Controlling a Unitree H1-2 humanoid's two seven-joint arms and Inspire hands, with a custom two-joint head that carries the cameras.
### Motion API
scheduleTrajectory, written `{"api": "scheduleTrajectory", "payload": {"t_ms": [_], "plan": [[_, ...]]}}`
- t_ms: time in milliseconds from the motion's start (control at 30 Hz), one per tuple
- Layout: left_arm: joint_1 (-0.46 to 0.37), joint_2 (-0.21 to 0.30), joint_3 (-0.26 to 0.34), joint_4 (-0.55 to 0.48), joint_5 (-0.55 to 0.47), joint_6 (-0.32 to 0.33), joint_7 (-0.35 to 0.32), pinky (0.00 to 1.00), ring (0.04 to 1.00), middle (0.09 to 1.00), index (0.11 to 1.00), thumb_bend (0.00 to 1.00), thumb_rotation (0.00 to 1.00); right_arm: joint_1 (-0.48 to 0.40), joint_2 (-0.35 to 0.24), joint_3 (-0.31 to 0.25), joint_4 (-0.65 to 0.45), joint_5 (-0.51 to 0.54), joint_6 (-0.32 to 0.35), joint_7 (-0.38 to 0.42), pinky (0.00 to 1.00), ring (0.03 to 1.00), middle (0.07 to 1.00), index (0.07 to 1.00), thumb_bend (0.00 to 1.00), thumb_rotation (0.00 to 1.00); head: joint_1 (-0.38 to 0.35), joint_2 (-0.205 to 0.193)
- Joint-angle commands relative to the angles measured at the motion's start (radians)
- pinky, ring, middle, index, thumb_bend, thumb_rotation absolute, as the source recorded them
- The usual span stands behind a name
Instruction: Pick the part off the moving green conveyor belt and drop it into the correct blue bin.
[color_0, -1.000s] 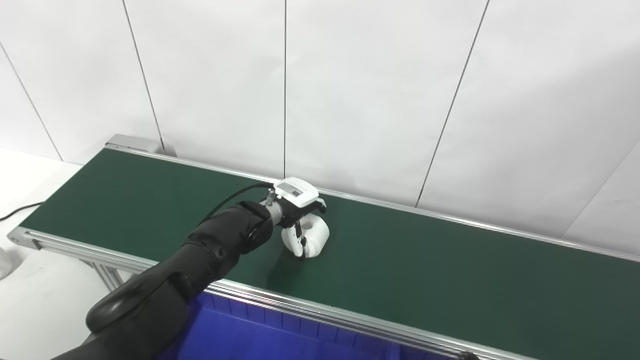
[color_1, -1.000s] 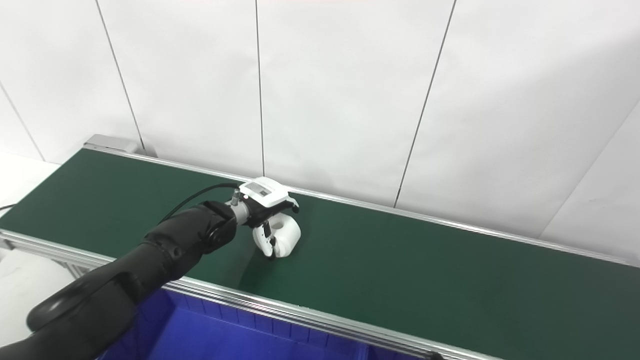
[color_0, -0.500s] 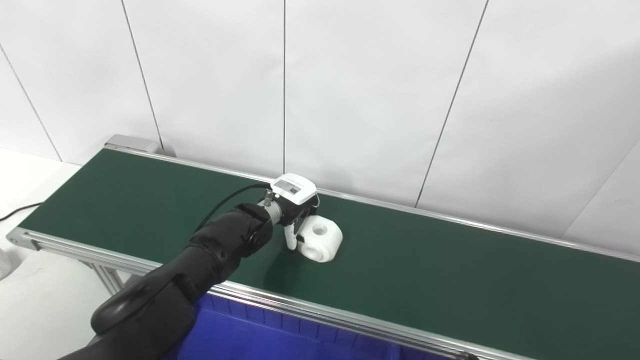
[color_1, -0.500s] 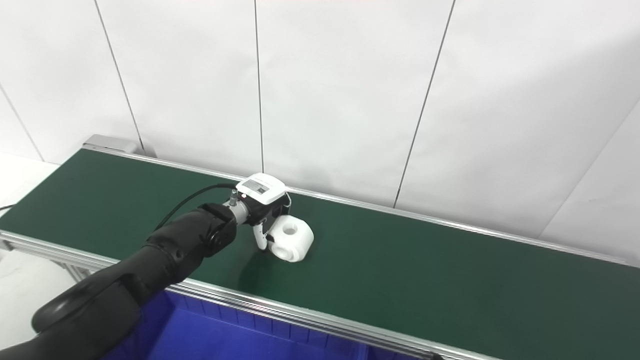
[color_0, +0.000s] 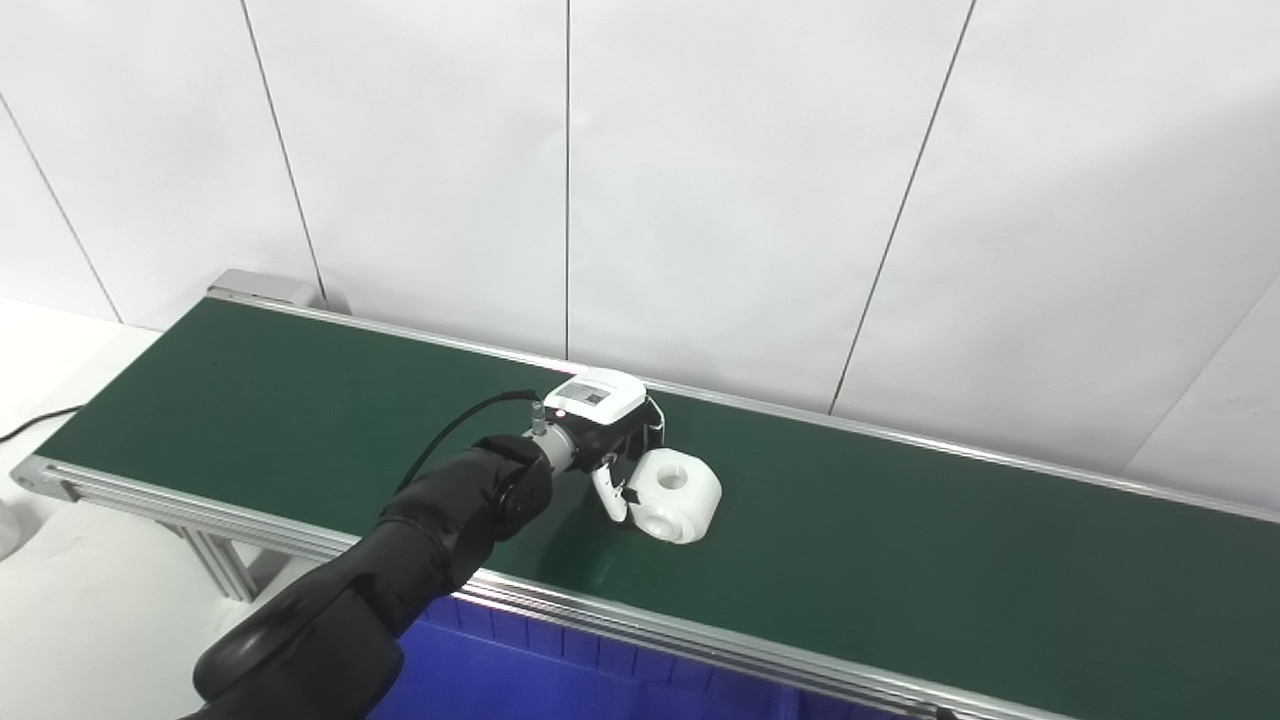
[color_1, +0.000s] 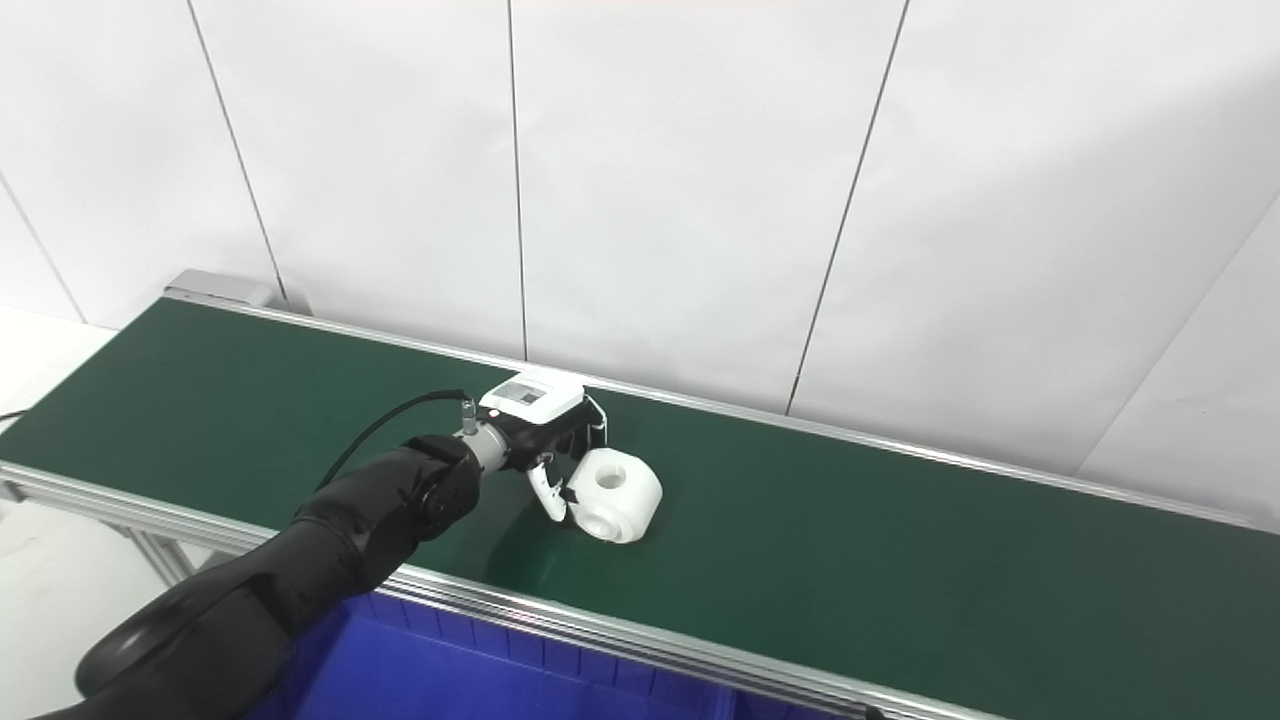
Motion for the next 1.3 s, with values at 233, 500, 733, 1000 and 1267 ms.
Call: {"api": "scheduleTrajectory", "payload": {"t_ms": [233,500,733,1000,1267], "plan": [[-0.034,0.039,0.023,-0.068,-0.012,-0.007,-0.008,0.44,0.528,0.52,0.472,0.52,0.0,-0.005,-0.007,-0.001,-0.009,0.003,-0.054,0.001,0.85,0.901,0.914,0.942,0.92,0.97,0.0,0.004],[0.015,0.117,0.044,-0.216,-0.022,-0.029,-0.048,0.43,0.512,0.519,0.469,0.52,0.0,-0.004,-0.015,-0.003,-0.009,0.013,-0.052,0.008,0.86,0.903,0.917,0.946,0.93,0.96,0.017,0.014],[0.148,0.225,0.119,-0.515,-0.054,-0.026,-0.121,0.38,0.459,0.504,0.477,0.52,0.0,0.0,-0.037,-0.011,-0.008,0.051,-0.05,0.035,0.89,0.911,0.927,0.952,0.92,0.96,0.061,0.033],[0.358,0.302,0.266,-0.872,-0.13,0.031,-0.199,0.33,0.41,0.458,0.511,0.52,0.0,0.015,-0.074,-0.025,-0.038,0.087,-0.038,0.064,0.88,0.903,0.932,0.956,0.91,0.97,0.136,0.107],[0.556,0.34,0.353,-1.124,-0.144,0.096,-0.28,0.32,0.382,0.442,0.518,0.52,0.0,0.033,-0.122,-0.039,-0.106,0.138,0.017,0.11,0.9,0.912,0.934,0.963,0.94,0.96,0.245,0.21]]}}
